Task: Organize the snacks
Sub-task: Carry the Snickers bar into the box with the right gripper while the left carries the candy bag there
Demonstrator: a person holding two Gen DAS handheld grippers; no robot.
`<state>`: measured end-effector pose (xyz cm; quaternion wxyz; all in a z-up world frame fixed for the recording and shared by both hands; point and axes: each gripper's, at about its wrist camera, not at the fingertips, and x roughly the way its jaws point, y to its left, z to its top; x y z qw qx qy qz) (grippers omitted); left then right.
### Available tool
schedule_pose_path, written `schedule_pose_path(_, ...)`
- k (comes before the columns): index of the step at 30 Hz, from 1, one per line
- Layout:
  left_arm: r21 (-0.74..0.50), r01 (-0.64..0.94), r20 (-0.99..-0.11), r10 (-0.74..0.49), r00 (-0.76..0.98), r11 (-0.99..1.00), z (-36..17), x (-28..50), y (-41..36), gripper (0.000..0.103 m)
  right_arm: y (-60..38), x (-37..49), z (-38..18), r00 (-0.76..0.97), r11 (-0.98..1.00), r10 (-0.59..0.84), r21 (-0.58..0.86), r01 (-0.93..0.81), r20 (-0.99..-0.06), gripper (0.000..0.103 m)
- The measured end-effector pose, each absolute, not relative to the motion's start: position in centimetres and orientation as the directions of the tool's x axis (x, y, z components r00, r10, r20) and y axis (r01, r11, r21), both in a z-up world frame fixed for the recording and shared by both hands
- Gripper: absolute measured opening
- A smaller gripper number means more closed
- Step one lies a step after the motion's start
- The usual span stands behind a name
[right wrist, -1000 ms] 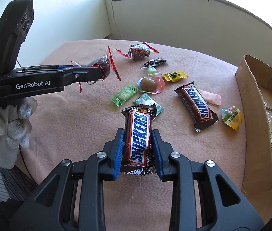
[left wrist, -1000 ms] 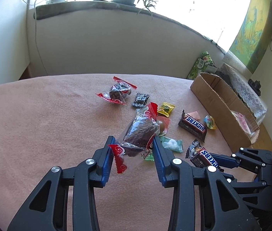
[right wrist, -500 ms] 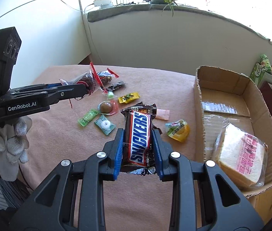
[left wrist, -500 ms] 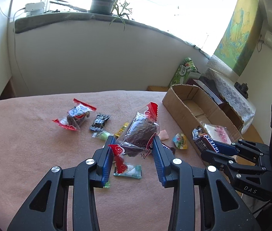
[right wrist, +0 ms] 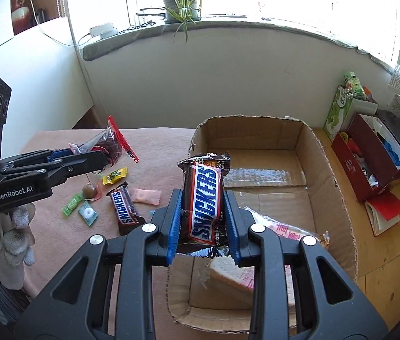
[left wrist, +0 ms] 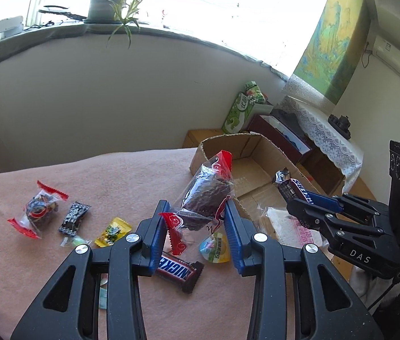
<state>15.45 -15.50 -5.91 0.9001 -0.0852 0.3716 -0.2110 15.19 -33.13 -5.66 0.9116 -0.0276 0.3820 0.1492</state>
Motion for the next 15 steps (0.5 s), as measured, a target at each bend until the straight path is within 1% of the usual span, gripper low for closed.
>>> schedule_pose_path(15,-0.287,0.375,-0.666,-0.465,0.583,0.881,-6.8,19.4,-21.7,0.037,-38.9,20.7,-7.4,0.652,0.978,0.184,0.069,-0.198,-0.735,0.03)
